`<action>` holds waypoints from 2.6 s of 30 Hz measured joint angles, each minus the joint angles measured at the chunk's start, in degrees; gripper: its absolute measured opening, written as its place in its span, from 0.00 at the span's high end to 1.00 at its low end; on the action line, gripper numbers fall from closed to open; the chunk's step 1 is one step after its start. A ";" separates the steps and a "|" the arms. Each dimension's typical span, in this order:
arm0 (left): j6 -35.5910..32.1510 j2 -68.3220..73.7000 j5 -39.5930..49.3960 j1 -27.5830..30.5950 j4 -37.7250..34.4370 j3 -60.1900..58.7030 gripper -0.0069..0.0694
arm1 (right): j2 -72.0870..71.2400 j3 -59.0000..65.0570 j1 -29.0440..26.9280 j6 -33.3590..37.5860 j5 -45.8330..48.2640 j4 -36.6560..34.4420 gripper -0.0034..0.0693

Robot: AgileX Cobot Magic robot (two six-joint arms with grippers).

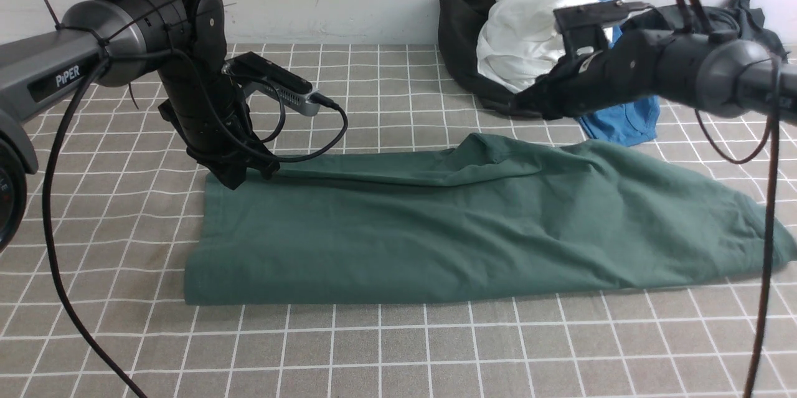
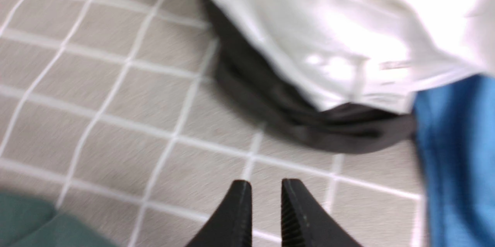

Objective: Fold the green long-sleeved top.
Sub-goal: Use both arms to drag the lower edge of the fabric forward and fold it over the upper edge, then use the right arm to clamp the right edge of the fabric

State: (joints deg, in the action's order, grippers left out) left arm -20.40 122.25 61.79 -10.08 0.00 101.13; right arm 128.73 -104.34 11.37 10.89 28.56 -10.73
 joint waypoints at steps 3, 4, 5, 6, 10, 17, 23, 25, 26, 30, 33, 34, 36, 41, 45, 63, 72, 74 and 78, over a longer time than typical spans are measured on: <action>0.00 0.00 0.00 0.00 0.00 0.00 0.92 | -0.06 -6.29 -1.89 -0.48 10.19 0.02 0.80; 0.00 0.00 0.00 0.00 0.00 0.00 0.92 | -0.24 -8.70 -2.32 0.16 14.61 0.20 0.80; 0.00 0.00 0.00 0.00 0.00 0.00 0.92 | -0.51 -10.86 -2.53 1.39 19.47 0.33 0.80; 0.00 0.00 0.00 -0.06 0.00 0.00 0.92 | -0.77 -12.60 -2.58 3.27 24.22 0.41 0.80; -0.52 0.00 -0.34 -0.06 -1.16 0.00 0.92 | -1.18 -14.87 -1.60 12.22 38.70 -2.26 0.80; -1.47 0.00 0.23 -0.06 -1.33 0.00 0.92 | 4.38 -14.87 3.98 21.03 41.96 -7.85 0.80; -1.52 0.00 1.02 -0.06 -1.33 0.00 0.92 | 9.60 -14.87 8.04 23.38 41.66 -7.85 0.80; -1.52 0.00 1.02 -0.06 -1.33 0.00 0.92 | 10.02 -15.03 8.35 23.05 39.77 -7.85 0.80; -1.52 0.00 1.02 -0.06 -1.33 0.00 0.92 | 10.15 -15.16 8.40 22.48 37.96 -7.85 0.80; -1.52 0.00 1.02 -0.06 -1.33 0.00 0.92 | 10.79 -15.23 8.14 16.72 28.58 -8.01 0.80; -1.56 0.00 0.95 -0.06 -1.33 0.00 0.92 | 11.30 -15.23 7.36 11.97 21.27 -7.81 0.80; -1.56 0.00 0.91 -0.06 -1.28 0.00 0.92 | 11.50 -15.23 7.05 10.60 19.13 -7.62 0.80; -1.56 0.00 0.63 -0.06 -1.01 0.00 0.92 | 12.04 -15.23 6.37 7.96 15.61 -6.88 0.80; -1.56 0.37 -0.25 -0.06 -0.66 0.00 0.92 | 12.59 -15.46 4.53 4.17 14.44 -5.09 0.80; -1.56 0.66 -0.31 -0.06 -0.58 0.00 0.92 | 10.58 -19.60 1.67 4.13 25.09 -3.72 0.80; -1.57 -1.91 4.04 -1.25 -4.58 -7.47 0.92 | -15.45 -4.85 -15.59 9.66 42.78 -2.16 0.80; -2.48 -2.04 3.18 -1.25 -7.21 -9.96 0.92 | -15.51 12.82 -23.95 8.93 42.03 -2.11 0.63; -3.03 -2.04 2.89 -1.25 -7.44 -9.96 0.92 | -14.32 14.25 -25.02 8.23 40.67 -2.11 0.54; -3.89 -2.04 2.78 -1.25 -7.57 -9.96 0.92 | -12.20 14.94 -25.95 6.79 37.55 -0.55 0.35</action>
State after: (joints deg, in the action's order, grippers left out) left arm -24.29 120.21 64.57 -11.33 -7.57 91.17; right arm 116.53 -89.40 -14.58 17.68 66.11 -11.28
